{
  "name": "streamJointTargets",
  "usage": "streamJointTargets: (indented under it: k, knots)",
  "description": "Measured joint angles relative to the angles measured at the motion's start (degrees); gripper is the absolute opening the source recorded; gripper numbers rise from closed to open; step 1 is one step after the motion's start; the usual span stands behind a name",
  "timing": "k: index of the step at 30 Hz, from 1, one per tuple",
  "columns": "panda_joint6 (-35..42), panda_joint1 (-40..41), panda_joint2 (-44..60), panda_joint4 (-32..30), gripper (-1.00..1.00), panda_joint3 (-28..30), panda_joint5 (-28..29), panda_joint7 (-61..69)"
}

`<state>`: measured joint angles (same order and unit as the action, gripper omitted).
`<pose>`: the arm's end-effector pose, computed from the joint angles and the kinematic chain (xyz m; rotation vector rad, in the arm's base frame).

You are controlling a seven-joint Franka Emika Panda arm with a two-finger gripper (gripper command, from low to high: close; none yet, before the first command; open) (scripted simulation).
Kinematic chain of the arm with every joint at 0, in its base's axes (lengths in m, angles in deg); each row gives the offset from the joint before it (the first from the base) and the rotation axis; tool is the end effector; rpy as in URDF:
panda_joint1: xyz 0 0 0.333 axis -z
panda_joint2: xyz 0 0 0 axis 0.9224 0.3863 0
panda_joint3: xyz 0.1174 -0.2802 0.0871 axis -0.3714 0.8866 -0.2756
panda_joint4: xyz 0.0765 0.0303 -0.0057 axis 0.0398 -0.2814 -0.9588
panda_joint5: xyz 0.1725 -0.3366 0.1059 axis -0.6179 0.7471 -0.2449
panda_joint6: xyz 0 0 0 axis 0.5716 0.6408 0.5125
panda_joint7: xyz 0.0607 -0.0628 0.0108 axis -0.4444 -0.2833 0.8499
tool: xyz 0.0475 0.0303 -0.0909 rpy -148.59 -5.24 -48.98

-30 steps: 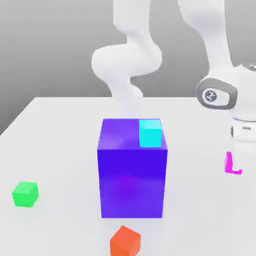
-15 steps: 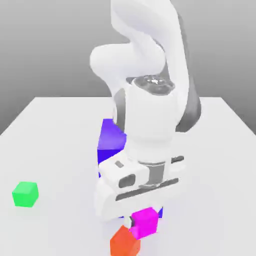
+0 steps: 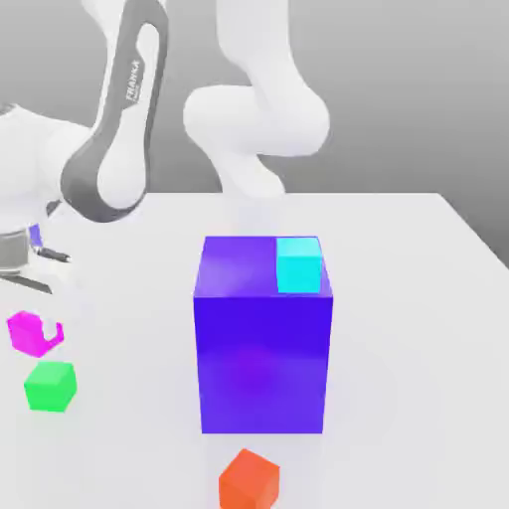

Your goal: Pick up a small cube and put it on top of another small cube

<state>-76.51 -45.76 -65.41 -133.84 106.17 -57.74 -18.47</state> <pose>0.3145 -0.2965 0.2013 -2.5538 1.8280 -0.0024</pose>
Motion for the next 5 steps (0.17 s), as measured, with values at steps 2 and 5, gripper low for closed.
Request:
streamJointTargets:
  k: [2,5]
  knots:
    - [-2.9,1.5,3.3,0.2,1.0,-2.2,-3.3,2.4]
    - [-2.9,1.5,3.3,0.2,1.0,-2.2,-3.3,2.4]
